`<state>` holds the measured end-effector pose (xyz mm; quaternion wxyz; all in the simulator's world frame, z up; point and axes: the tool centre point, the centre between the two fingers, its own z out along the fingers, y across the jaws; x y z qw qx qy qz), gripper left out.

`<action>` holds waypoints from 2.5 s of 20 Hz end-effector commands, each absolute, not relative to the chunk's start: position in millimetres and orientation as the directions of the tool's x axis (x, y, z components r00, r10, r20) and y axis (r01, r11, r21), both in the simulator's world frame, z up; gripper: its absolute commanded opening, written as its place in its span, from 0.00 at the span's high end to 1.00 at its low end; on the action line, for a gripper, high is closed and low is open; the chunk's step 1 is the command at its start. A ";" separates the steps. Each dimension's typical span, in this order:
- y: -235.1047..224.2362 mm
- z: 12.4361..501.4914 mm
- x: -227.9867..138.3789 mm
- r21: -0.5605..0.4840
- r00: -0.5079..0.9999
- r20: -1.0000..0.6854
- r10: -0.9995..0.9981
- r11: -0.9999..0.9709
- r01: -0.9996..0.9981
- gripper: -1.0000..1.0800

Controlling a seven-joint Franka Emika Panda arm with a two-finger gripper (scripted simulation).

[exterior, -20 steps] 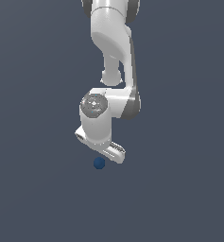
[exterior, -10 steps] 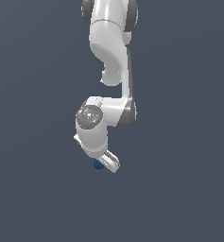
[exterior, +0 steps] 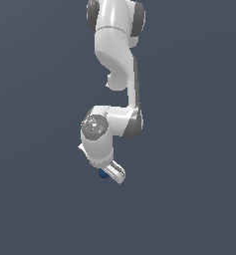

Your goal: Pick up the object and move it to a goal position.

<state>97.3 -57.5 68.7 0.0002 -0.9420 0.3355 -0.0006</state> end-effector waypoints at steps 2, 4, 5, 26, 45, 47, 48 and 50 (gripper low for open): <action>-57.7 48.6 96.2 0.000 0.773 0.000 -0.634 -0.773 -0.634 0.04; -57.5 38.7 96.0 0.000 0.773 0.000 -0.634 -0.773 -0.634 0.04; -57.8 35.1 96.0 0.000 0.773 0.000 -0.635 -0.773 -0.635 0.04; -57.5 34.5 96.2 0.000 0.773 -0.001 -0.635 -0.773 -0.635 1.00; -52.7 130.0 72.8 0.000 0.772 -0.001 -0.635 -0.772 -0.635 1.00; -52.5 135.8 71.8 0.000 0.772 0.000 -0.635 -0.772 -0.635 1.00; -52.5 137.7 71.6 0.000 0.772 0.000 -0.635 -0.772 -0.635 1.00; -52.5 139.8 71.7 0.000 0.772 0.000 -0.635 -0.772 -0.635 1.00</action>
